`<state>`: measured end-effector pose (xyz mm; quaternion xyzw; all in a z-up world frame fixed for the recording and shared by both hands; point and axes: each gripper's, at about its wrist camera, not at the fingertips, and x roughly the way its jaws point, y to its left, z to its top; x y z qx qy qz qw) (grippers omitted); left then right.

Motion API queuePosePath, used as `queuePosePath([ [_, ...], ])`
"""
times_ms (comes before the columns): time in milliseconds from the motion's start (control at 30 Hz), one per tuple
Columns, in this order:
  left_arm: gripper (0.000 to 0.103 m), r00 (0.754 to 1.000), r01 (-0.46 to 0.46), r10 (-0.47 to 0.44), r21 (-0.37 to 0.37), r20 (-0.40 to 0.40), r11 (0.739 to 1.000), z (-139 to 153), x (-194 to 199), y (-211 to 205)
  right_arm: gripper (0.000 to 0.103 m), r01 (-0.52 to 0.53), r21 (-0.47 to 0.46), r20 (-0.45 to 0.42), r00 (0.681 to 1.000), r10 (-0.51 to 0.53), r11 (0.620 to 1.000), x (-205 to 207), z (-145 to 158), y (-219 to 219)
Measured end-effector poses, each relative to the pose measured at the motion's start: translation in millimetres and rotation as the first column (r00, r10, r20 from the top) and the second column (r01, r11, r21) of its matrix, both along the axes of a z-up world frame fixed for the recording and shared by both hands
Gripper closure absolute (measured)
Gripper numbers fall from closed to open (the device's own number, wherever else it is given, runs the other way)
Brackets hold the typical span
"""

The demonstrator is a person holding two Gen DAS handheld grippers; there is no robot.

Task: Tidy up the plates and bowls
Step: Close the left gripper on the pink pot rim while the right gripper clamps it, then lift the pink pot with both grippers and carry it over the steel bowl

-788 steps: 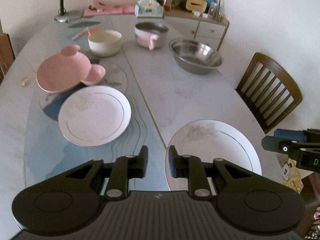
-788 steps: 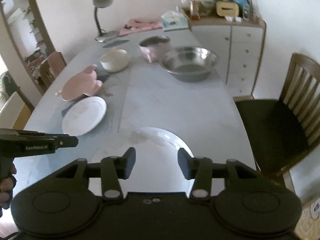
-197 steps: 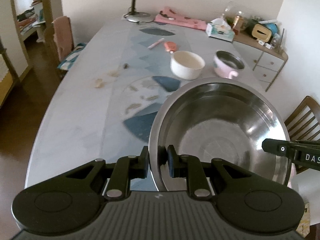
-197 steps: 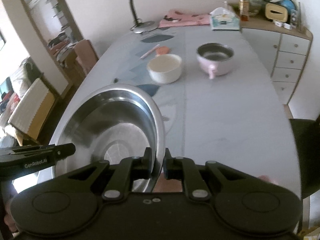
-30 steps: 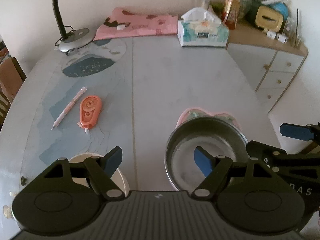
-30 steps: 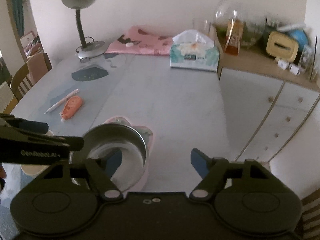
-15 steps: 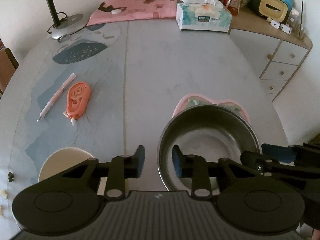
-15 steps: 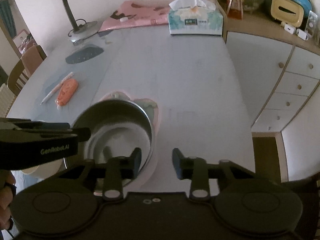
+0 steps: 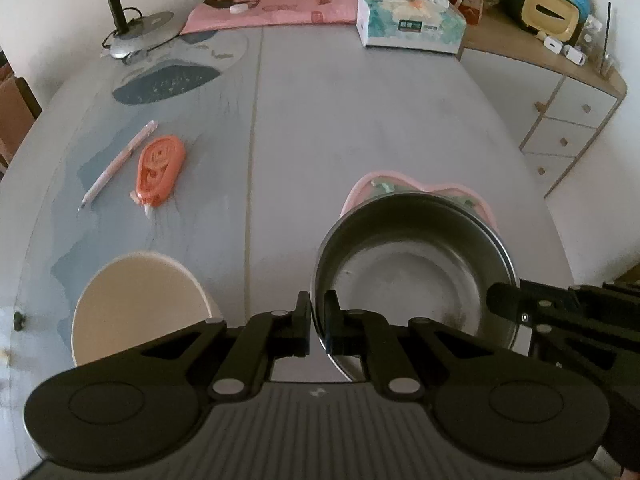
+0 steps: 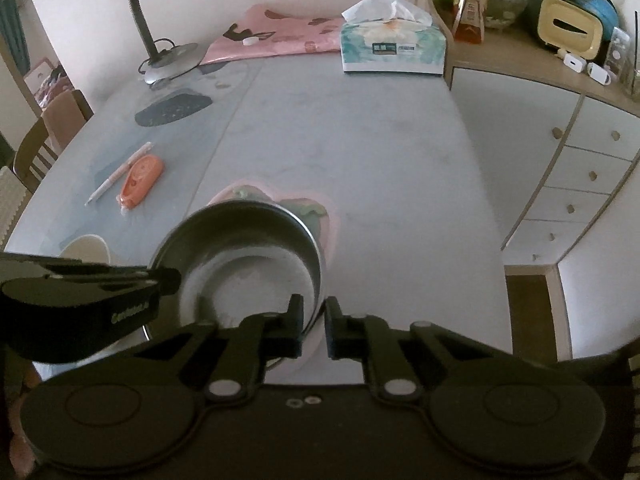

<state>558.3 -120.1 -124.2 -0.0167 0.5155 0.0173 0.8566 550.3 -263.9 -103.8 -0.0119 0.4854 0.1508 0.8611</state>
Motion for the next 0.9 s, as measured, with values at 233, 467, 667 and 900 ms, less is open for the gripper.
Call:
queuePosePath([
  [233, 0.098, 1.0, 0.003, -0.003, 0.007, -0.006, 1.0, 0.5, -33.5, -1.9, 0.094, -0.003, -0.013, -0.014, 1.0, 0.002, 1.0, -23.5, 2.9, 1.9],
  [467, 0.097, 1.0, 0.019, -0.019, 0.003, -0.013, 1.0, 9.6, -74.0, -1.5, 0.095, -0.001, -0.024, -0.017, 1.0, 0.0, 1.0, -58.7, 12.3, 5.6],
  [667, 0.097, 0.999, 0.037, -0.037, -0.011, 0.007, 0.999, 27.7, -111.3, 1.6, 0.095, 0.016, -0.038, 0.001, 1.0, -0.016, 0.999, -94.7, 30.2, 5.8],
  [900, 0.097, 0.997, 0.062, -0.061, -0.019, 0.043, 0.998, 56.3, -160.9, 7.8, 0.095, 0.026, -0.058, 0.044, 0.999, -0.024, 0.998, -142.4, 59.6, 10.4],
])
